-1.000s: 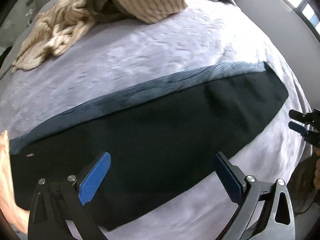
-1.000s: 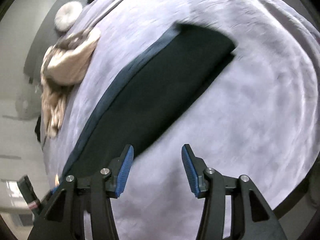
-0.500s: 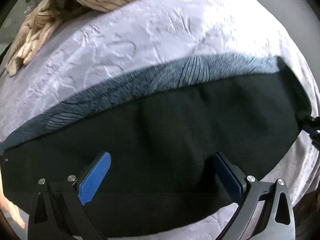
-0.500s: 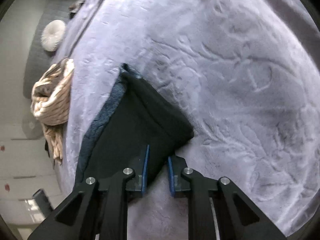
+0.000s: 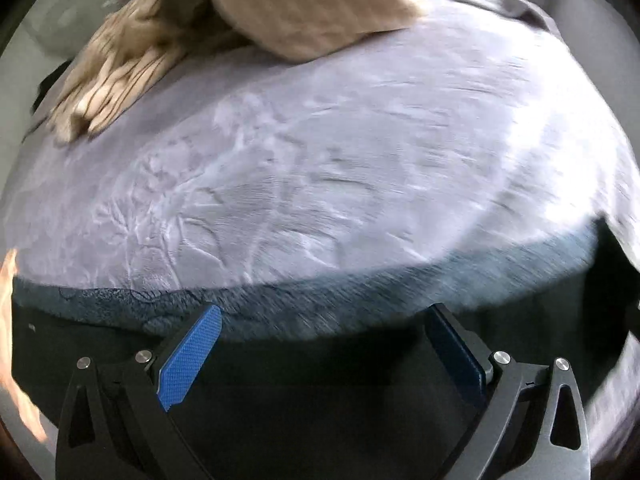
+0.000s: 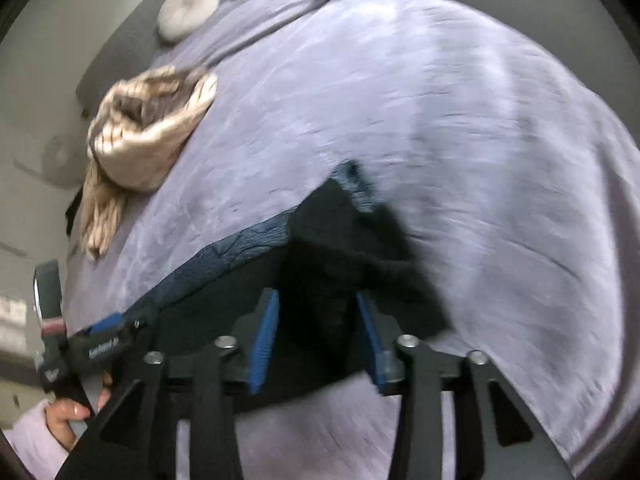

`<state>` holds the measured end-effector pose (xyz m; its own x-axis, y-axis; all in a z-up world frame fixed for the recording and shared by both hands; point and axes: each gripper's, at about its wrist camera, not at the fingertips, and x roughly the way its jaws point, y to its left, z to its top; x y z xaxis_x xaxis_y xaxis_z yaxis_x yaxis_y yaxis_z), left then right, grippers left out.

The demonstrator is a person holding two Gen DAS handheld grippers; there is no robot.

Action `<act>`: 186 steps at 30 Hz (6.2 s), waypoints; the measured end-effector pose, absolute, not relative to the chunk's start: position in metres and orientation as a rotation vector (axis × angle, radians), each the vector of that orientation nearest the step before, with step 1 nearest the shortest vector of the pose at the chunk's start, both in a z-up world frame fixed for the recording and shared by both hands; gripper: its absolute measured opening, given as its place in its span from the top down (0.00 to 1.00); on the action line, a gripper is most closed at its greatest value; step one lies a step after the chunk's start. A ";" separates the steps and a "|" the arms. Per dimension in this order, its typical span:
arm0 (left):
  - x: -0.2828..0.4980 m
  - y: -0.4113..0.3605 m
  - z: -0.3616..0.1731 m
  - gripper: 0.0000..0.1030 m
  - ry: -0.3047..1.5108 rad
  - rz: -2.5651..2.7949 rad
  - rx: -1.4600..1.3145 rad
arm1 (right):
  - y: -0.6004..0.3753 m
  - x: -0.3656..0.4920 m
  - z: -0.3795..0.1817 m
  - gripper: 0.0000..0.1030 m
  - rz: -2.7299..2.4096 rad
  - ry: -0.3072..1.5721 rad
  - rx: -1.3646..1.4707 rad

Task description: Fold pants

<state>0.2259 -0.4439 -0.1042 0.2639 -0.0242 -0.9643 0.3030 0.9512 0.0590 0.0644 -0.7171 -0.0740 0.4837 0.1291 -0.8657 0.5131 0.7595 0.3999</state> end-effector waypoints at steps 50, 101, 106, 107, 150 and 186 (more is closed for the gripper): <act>0.134 -0.487 -0.105 0.01 1.353 -0.391 0.344 | -0.745 -0.030 -0.125 0.66 -0.310 0.963 1.252; 0.191 -0.488 -0.108 0.41 1.260 -0.335 0.334 | -0.743 0.030 -0.128 0.85 -0.078 0.823 1.248; 0.163 -0.459 -0.091 0.41 1.298 -0.396 0.244 | -0.730 0.040 -0.098 0.85 -0.065 0.810 1.184; 0.153 -0.457 -0.092 0.41 1.302 -0.419 0.252 | -0.727 0.036 -0.096 0.85 -0.062 0.805 1.171; 0.204 -0.182 -0.054 0.09 1.324 -0.559 -0.088 | -0.458 0.091 -0.086 0.40 0.063 1.111 1.046; 0.177 -0.235 -0.055 0.31 1.293 -0.461 0.078 | -0.478 0.108 -0.058 0.37 0.266 1.167 0.851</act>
